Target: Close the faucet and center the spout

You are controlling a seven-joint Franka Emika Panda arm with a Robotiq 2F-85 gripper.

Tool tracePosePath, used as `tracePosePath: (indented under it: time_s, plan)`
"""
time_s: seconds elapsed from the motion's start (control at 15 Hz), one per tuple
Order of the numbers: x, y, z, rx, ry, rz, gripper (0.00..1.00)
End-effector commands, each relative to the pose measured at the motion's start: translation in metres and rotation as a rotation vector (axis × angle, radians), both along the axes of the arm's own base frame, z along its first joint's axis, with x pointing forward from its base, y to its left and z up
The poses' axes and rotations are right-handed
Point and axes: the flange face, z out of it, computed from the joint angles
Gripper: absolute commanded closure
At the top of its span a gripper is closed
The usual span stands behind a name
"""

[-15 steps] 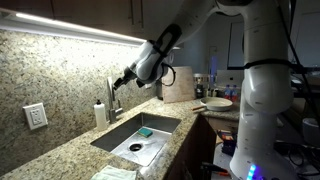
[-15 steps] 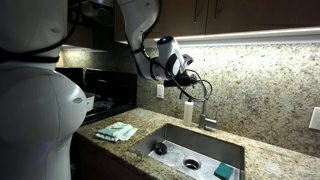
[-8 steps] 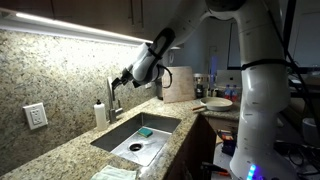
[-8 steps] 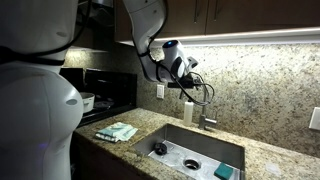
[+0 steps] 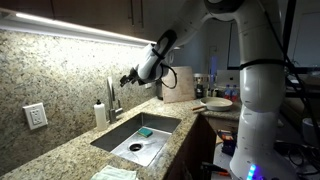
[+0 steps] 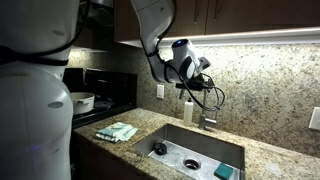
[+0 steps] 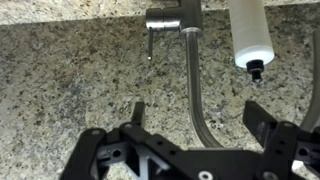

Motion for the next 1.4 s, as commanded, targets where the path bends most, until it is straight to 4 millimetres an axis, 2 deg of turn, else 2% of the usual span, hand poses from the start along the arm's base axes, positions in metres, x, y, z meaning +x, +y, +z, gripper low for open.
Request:
tracePosePath:
  time_s: [0.0,0.27,0.53,0.67,0.8,1.0,1.33]
  plan:
    - [0.001,0.002,0.001,0.038,0.023,-0.018,0.0]
    - [0.001,0.057,-0.014,0.041,0.128,0.106,0.0]
    - [-0.005,0.092,-0.004,0.033,0.141,0.168,0.0]
    - [-0.007,0.101,0.003,0.03,0.13,0.182,0.0]
    - [-0.009,0.104,0.009,0.027,0.12,0.183,0.0]
    - [-0.005,0.09,0.014,0.039,0.114,0.149,0.0]
    - [0.014,0.07,-0.001,0.081,0.15,0.137,0.0]
